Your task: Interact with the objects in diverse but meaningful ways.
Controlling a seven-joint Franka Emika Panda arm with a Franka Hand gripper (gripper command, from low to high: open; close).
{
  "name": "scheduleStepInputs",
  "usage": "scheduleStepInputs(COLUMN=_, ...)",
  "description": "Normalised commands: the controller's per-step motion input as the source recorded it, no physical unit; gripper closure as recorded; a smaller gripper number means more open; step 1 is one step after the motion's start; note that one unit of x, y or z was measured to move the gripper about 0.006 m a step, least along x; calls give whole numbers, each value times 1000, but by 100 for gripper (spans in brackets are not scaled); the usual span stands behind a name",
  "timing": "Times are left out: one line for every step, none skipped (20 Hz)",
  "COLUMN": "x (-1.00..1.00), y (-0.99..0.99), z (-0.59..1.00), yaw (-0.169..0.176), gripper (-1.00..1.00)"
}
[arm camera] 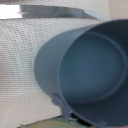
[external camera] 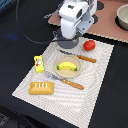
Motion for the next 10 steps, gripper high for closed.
scheduleStepInputs(x=431, y=100, z=0, yaw=92, gripper=-100)
scheduleStepInputs(x=409, y=46, z=0, yaw=44, gripper=-100)
scheduleStepInputs(x=443, y=14, z=14, yaw=2, gripper=-100)
scheduleStepInputs(x=623, y=49, z=106, yaw=0, gripper=-100)
scheduleStepInputs(x=677, y=94, z=174, yaw=-6, gripper=-100)
scheduleStepInputs(x=726, y=137, z=263, yaw=-13, gripper=-100)
scheduleStepInputs(x=797, y=194, z=351, yaw=-14, gripper=-100)
scheduleStepInputs(x=820, y=260, z=417, yaw=-7, gripper=-100)
scheduleStepInputs(x=874, y=251, z=489, yaw=-4, gripper=-100)
scheduleStepInputs(x=891, y=257, z=506, yaw=-14, gripper=-100)
